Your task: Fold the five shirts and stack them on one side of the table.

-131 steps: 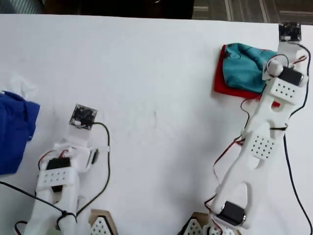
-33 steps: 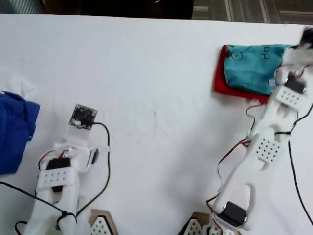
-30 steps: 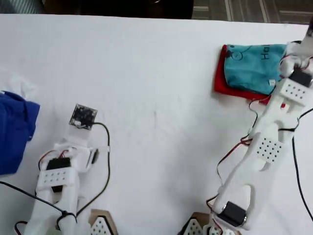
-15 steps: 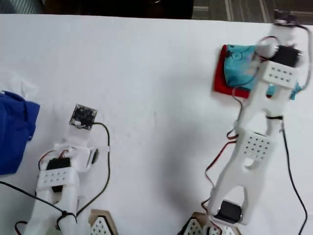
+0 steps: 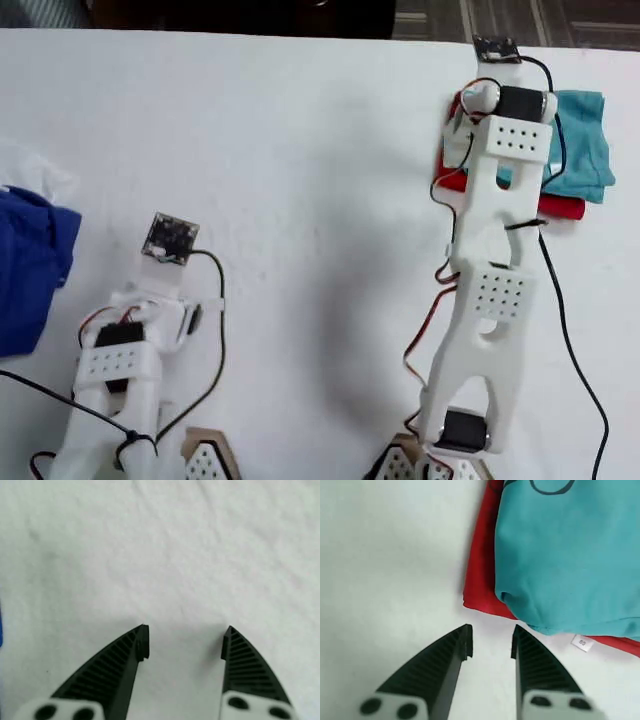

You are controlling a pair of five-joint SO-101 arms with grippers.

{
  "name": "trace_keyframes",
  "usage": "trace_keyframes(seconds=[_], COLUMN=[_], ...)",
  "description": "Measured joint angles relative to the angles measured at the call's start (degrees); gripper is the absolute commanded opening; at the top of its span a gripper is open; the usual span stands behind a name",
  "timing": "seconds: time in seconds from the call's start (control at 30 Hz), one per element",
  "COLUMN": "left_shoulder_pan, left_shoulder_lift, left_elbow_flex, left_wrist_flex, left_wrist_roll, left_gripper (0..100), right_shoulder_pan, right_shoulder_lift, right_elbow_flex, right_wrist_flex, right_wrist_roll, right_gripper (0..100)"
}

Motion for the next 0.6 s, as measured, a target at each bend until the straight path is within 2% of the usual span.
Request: trace_keyframes(seconds=[0.23,0.6], left_shoulder_pan=[0.0,0.0], left_shoulder_lift=[0.0,0.0], left_elbow_flex=[0.0,0.0], left_wrist_flex=[0.0,0.0], left_wrist_roll=[0.0,0.0], left_gripper=[25,25], right_shoulder_pan=[3.69,3.78], right_shoulder_lift=[2.99,10.2], right_elbow_flex=[0.0,0.0], right_wrist_flex=[-5.45,-8.62], right_wrist_roll=[0.0,0.0], right_gripper=[13.7,13.9])
